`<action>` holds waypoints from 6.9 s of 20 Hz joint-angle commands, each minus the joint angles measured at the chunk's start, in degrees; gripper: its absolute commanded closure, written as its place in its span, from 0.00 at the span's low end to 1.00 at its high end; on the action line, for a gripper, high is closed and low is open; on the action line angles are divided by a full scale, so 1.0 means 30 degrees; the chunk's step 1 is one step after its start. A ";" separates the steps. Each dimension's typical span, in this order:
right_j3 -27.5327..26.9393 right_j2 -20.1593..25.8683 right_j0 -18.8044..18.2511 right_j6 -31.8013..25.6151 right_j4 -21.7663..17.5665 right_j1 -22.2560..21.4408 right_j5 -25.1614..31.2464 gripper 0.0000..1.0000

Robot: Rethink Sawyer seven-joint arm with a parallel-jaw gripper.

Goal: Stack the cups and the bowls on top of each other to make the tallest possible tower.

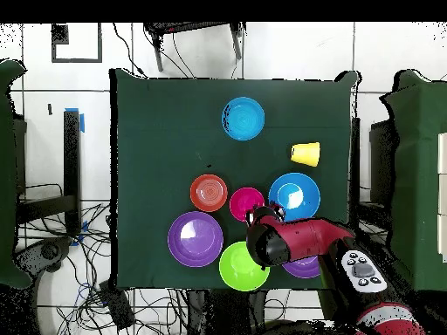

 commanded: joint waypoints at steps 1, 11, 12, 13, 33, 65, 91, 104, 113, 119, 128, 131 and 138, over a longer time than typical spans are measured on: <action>-0.1159 0.1811 -0.0078 0.0208 -0.0518 0.0592 0.0397 0.00; -0.1071 0.2363 -0.0410 -0.0163 -0.0325 0.0338 0.1058 0.00; -0.1060 0.2321 -0.0434 -0.0124 -0.0398 0.0396 0.0950 0.00; -0.1106 0.2323 -0.0447 -0.0110 -0.0414 0.0439 0.0912 0.00; -0.1968 0.4528 -0.2208 -0.1931 -0.0446 0.0579 0.2872 0.00; -0.3370 0.4105 -0.2560 -0.1878 -0.1824 0.1852 0.2442 0.00; -0.1903 0.2266 -0.1684 0.0142 -0.2299 0.1581 0.1679 0.00; -0.0602 -0.0370 0.0927 0.2549 -0.1374 0.1425 -0.0332 0.00; 0.0063 -0.1053 0.1146 0.2232 -0.0915 0.0808 -0.0638 0.00; 0.0063 -0.0769 0.0911 0.1652 -0.0826 0.0185 -0.0162 0.00; -0.0148 -0.0054 0.0597 0.1068 -0.0846 -0.0238 0.0183 0.00; -0.0215 0.0157 0.0610 0.1101 -0.0799 -0.0196 0.0123 0.00; -0.0163 0.0579 0.0688 0.1252 -0.0685 -0.0151 -0.0122 0.00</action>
